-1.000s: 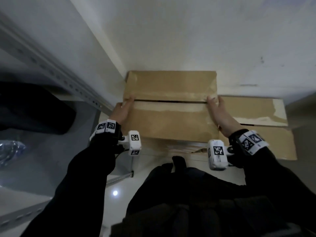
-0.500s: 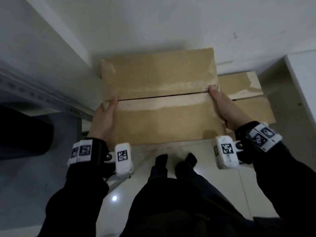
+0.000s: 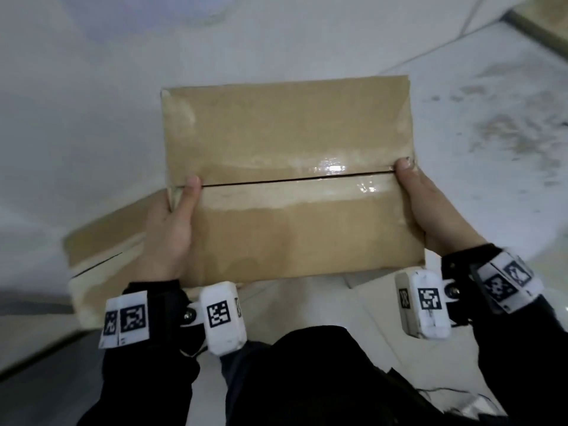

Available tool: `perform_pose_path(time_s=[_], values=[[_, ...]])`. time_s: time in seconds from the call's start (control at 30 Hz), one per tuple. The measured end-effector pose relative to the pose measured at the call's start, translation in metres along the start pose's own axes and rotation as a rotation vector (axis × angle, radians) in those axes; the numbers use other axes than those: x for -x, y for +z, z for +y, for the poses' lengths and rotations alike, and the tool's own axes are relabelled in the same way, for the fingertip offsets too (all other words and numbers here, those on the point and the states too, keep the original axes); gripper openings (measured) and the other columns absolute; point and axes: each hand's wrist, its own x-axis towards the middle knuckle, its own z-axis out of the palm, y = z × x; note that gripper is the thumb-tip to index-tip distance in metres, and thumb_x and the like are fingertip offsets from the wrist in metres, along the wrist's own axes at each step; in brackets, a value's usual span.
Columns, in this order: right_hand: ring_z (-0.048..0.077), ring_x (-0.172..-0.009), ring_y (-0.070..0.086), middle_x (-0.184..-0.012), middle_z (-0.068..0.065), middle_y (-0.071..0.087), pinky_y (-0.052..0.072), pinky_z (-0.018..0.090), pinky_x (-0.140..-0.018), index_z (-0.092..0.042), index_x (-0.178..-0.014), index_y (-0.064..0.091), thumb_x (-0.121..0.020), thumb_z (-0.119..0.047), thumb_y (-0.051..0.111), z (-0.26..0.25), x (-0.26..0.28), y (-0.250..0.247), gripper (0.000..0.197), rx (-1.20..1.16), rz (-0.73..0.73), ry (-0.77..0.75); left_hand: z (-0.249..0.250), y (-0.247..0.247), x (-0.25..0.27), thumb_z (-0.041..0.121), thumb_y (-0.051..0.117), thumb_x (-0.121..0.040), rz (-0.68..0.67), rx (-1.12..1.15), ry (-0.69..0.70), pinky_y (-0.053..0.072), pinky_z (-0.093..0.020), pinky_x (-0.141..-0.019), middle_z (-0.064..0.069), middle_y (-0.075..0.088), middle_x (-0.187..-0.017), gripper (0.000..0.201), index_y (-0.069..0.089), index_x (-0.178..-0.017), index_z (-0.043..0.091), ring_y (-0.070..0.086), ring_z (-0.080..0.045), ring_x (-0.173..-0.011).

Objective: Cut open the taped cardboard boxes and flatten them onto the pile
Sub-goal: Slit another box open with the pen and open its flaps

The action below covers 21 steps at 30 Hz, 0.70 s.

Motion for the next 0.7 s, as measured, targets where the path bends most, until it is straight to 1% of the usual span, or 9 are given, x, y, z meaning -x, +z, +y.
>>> perform_pose_path(time_s=[0.07,0.13,0.2,0.27,0.33,0.4,0.53,0.63,0.7], values=[[-0.003,-0.095,0.065,-0.109,-0.018,0.066,0.052,0.013,-0.071,-0.036,-0.119,0.052,-0.1,-0.043,0.032,0.002,0.006,-0.048,0.028,-0.038,0.048,-0.009,0.014,0.047,0.013,0.053,0.047,-0.092,-0.07,-0.029,0.026,0.034,-0.016,-0.092,0.009,0.049,-0.129,0.056,0.049,-0.136,0.019,0.046,-0.011,-0.12],[-0.001,-0.091,0.067,-0.106,-0.015,0.067,0.053,0.014,-0.067,-0.034,-0.119,0.052,-0.1,-0.043,0.033,0.006,0.009,-0.096,0.029,-0.065,0.104,-0.002,0.026,0.096,0.023,0.049,0.047,-0.094,-0.121,-0.027,0.032,0.031,-0.009,-0.086,0.009,0.047,-0.125,0.048,0.049,-0.133,0.021,0.043,-0.009,-0.119],[-0.002,-0.084,0.068,-0.102,-0.014,0.068,0.052,0.014,-0.063,-0.033,-0.116,0.053,-0.1,-0.043,0.033,0.01,0.009,-0.139,0.028,-0.083,0.167,0.021,0.032,0.142,0.026,0.051,0.05,-0.093,-0.203,0.017,0.03,0.034,-0.022,-0.1,0.009,0.052,-0.125,0.039,0.051,-0.125,0.029,0.046,-0.014,-0.124],[-0.004,-0.074,0.067,-0.096,-0.013,0.067,0.052,0.013,-0.058,-0.032,-0.111,0.054,-0.1,-0.042,0.034,0.014,0.004,-0.178,0.025,-0.095,0.217,0.039,0.038,0.184,0.03,0.061,0.052,-0.088,-0.278,0.044,0.007,0.036,-0.035,-0.106,0.01,0.054,-0.125,0.041,0.051,-0.121,0.037,0.049,-0.015,-0.123],[-0.004,-0.069,0.066,-0.092,-0.012,0.065,0.05,0.012,-0.055,-0.029,-0.109,0.054,-0.1,-0.041,0.034,0.017,-0.007,-0.213,0.025,-0.093,0.26,0.046,0.045,0.224,0.034,0.057,0.05,-0.091,-0.296,0.055,-0.003,0.038,-0.03,-0.1,0.01,0.053,-0.124,0.045,0.051,-0.129,0.032,0.049,-0.012,-0.118],[-0.003,-0.073,0.065,-0.097,-0.01,0.064,0.05,0.012,-0.056,-0.027,-0.115,0.052,-0.1,-0.044,0.034,0.019,-0.021,-0.244,0.03,-0.048,0.276,0.063,0.054,0.261,0.038,0.048,0.048,-0.095,-0.305,0.062,-0.008,0.039,-0.023,-0.087,0.008,0.054,-0.121,0.045,0.051,-0.133,0.024,0.05,-0.01,-0.111],[0.004,-0.086,0.063,-0.105,-0.007,0.063,0.051,0.017,-0.061,-0.027,-0.124,0.049,-0.098,-0.049,0.034,0.025,-0.066,-0.305,0.037,0.029,0.261,0.109,0.063,0.329,0.031,0.045,0.051,-0.095,-0.328,0.123,-0.056,0.048,-0.033,-0.091,-0.001,0.062,-0.122,0.044,0.055,-0.13,0.018,0.059,-0.019,-0.111],[0.005,-0.085,0.064,-0.102,-0.007,0.064,0.052,0.016,-0.058,-0.027,-0.123,0.05,-0.098,-0.049,0.035,0.023,-0.104,-0.344,0.036,0.037,0.232,0.128,0.069,0.376,0.025,0.045,0.051,-0.095,-0.284,0.134,-0.087,0.049,-0.029,-0.088,0.0,0.062,-0.121,0.043,0.055,-0.129,0.019,0.06,-0.016,-0.109],[0.009,-0.088,0.065,-0.103,-0.005,0.066,0.055,0.023,-0.066,-0.028,-0.123,0.051,-0.096,-0.051,0.038,0.022,-0.13,-0.367,0.038,0.03,0.223,0.168,0.076,0.402,0.023,0.046,0.051,-0.094,-0.264,0.134,-0.105,0.051,-0.026,-0.084,0.002,0.063,-0.117,0.038,0.057,-0.123,0.021,0.061,-0.015,-0.107]])
